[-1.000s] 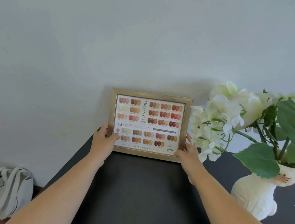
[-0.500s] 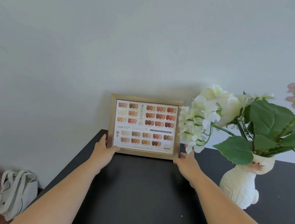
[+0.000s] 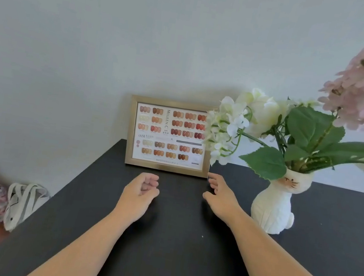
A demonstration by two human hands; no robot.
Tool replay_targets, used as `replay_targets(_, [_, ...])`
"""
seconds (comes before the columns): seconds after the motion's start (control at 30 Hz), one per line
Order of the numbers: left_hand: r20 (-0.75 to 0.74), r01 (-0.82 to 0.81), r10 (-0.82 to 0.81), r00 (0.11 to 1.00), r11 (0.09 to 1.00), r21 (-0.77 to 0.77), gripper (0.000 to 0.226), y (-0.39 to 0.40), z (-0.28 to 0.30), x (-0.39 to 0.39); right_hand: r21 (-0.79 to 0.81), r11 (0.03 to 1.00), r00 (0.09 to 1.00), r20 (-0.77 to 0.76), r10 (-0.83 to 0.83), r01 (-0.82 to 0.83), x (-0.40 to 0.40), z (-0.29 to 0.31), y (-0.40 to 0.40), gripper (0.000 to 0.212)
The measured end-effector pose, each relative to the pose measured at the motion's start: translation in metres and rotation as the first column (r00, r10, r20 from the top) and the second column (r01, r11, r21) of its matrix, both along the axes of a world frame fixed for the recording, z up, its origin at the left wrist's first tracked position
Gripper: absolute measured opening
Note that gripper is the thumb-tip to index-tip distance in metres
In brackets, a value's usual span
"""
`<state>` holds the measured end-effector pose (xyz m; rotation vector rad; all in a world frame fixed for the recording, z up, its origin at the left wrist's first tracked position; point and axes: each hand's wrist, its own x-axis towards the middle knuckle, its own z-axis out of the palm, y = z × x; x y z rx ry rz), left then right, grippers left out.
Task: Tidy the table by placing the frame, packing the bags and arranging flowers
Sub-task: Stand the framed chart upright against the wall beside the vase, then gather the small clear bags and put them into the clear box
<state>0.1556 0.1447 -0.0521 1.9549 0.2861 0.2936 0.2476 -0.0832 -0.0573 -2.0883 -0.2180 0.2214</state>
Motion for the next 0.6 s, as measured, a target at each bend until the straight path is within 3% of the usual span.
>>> replay_targets(0.17, [-0.057, 0.167, -0.160, 0.985, 0.973, 0.158, 0.013, -0.013, 0.003, -0.012, -0.115, 0.987, 0.991, 0.055, 0.123, -0.116, -0.021, 0.007, -0.010, 0.030])
replay_targets(0.3, [-0.072, 0.245, -0.236, 0.969, 0.954, 0.171, 0.012, -0.023, 0.002, -0.030, -0.260, 0.938, 0.966, 0.056, 0.253, -0.230, -0.049, 0.009, -0.029, 0.019])
replay_targets(0.4, [-0.081, 0.285, -0.275, 0.958, 0.944, 0.167, 0.013, -0.028, 0.001, -0.049, -0.429, 0.830, 0.913, 0.031, 0.407, -0.356, -0.075, 0.017, -0.046, 0.021])
replay_targets(0.5, [-0.094, 0.334, -0.322, 0.942, 0.926, 0.173, 0.010, -0.035, -0.001, -0.072, -0.480, 0.768, 0.880, -0.021, 0.474, -0.425, -0.104, 0.030, -0.068, 0.027])
replay_targets(0.6, [-0.155, 0.417, -0.389, 0.908, 0.874, 0.251, 0.008, -0.042, -0.001, -0.097, -0.523, 0.694, 0.852, -0.133, 0.506, -0.495, -0.130, 0.043, -0.094, 0.050])
